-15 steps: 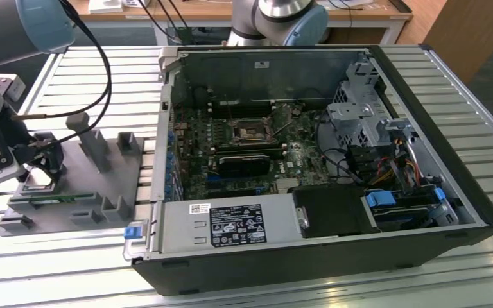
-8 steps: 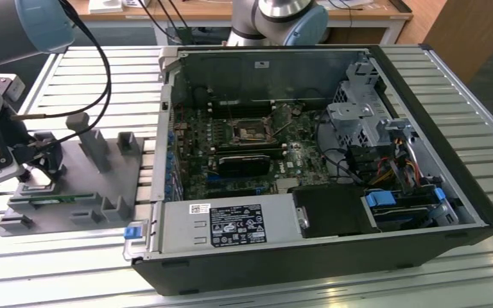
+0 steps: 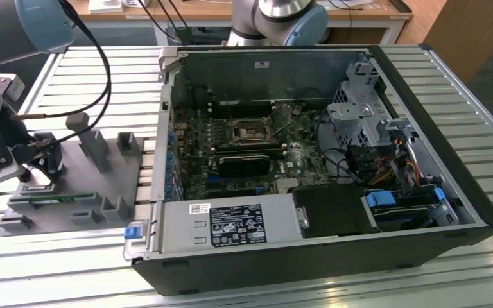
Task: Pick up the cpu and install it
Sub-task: 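Pick up the cpu and move it towards the insertion slot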
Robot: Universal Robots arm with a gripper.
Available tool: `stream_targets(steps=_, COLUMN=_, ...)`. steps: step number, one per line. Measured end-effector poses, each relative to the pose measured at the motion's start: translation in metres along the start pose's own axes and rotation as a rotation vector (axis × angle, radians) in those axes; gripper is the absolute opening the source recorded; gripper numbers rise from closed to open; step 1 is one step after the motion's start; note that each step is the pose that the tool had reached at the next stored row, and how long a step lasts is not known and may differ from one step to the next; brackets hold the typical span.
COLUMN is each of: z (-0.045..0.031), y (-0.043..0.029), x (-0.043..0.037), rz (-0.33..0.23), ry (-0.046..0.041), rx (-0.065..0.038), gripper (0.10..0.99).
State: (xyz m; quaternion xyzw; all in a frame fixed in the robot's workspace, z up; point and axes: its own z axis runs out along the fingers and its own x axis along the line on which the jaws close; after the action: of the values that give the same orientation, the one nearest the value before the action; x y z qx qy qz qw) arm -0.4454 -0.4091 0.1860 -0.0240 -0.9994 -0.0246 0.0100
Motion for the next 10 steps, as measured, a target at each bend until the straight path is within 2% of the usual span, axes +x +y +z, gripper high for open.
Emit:
stream_targets(steps=5, z=-0.0057, y=0.0003, x=0.0001, rz=0.000, ry=0.0001, rx=0.000, gripper=0.529)
stream_targets(steps=10, z=-0.0146, y=0.0007, x=0.0003, rz=0.000, ry=0.0001, rx=0.000, gripper=0.529)
